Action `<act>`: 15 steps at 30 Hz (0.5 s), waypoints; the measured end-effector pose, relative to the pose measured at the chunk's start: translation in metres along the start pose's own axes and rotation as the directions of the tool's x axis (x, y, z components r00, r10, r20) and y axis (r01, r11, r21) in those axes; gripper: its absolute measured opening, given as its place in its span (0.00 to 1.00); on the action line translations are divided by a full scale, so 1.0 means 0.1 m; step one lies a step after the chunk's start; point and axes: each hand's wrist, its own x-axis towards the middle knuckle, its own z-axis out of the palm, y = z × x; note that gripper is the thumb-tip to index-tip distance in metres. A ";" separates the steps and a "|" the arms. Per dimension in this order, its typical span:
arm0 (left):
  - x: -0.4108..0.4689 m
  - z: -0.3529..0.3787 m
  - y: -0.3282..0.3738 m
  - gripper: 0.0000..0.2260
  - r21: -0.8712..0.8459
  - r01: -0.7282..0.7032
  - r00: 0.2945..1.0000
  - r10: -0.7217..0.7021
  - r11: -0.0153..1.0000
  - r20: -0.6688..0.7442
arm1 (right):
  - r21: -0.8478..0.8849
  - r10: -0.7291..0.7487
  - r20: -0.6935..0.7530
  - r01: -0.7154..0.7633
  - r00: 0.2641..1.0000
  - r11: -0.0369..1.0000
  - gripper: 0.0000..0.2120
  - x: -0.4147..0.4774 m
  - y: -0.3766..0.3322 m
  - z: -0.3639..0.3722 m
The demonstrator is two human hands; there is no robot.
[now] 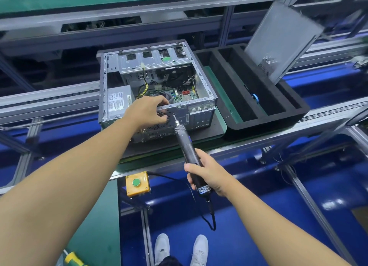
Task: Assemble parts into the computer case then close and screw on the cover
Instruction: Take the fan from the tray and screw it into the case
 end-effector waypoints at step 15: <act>0.04 -0.01 0.00 0.12 -0.089 0.039 0.999 -0.041 0.995 -0.022 | -0.025 -0.009 -0.027 0.008 1.000 1.000 0.07 0.01 0.01 0.08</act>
